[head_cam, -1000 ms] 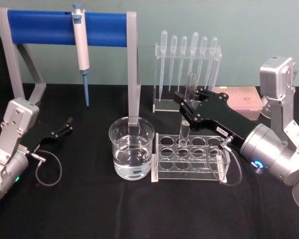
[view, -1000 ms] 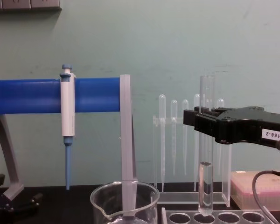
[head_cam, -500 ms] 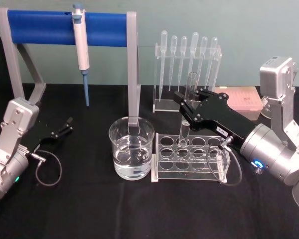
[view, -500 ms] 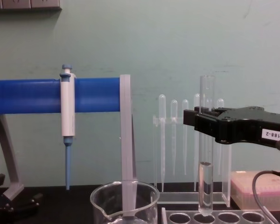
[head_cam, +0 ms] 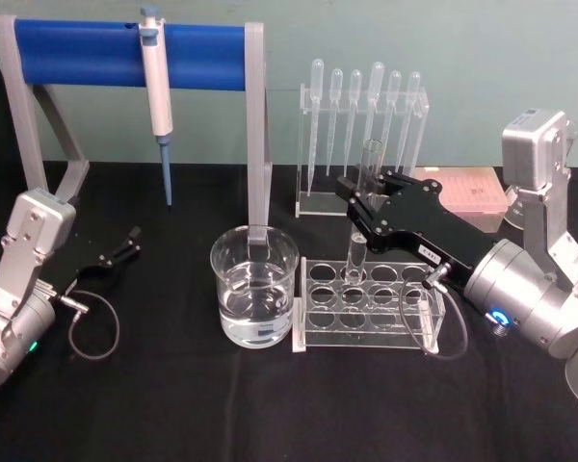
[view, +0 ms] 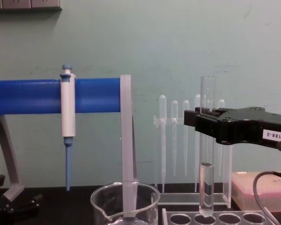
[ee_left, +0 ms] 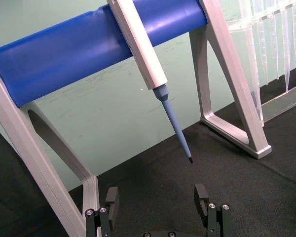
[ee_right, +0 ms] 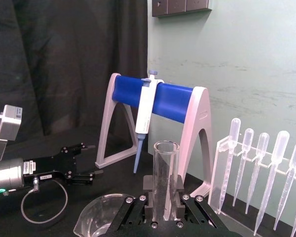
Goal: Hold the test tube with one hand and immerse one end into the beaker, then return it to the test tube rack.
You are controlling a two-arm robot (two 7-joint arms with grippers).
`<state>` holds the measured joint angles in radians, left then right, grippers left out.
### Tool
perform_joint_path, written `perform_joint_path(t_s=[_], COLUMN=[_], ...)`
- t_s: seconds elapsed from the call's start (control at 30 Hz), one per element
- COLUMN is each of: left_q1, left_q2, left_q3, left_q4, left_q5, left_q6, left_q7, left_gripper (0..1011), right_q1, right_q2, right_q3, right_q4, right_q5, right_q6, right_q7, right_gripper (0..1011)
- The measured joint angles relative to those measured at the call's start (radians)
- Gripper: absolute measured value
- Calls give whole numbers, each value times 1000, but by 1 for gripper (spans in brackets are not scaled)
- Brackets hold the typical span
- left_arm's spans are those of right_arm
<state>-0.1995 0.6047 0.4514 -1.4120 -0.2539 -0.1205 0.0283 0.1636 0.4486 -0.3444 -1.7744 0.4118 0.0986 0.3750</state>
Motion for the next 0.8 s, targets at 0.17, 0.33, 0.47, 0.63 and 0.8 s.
perform_joint_path(t_s=[0.17,0.33,0.47,0.63,0.8], left_q1=[0,0,0,0,0], left_q2=[0,0,0,0,0], left_q3=[0,0,0,0,0], left_q4=[0,0,0,0,0], left_q5=[0,0,0,0,0], left_q6=[0,0,0,0,0], left_q7=[0,0,0,0,0], left_gripper=[1000,1000,1000,1000,1000], right_q1=[0,2,15,57,103], right_q2=[0,-1,-10,-35,-72], right_q3=[0,-2,-12,-45,-80], right_q4=[0,-10,-24,-37,-7], right_q5=[0,1,4,-3,-10], right_q6=[0,1,9,22,16], right_q7=[0,0,-1,-1,4], right_gripper=[228,227,227,227,228])
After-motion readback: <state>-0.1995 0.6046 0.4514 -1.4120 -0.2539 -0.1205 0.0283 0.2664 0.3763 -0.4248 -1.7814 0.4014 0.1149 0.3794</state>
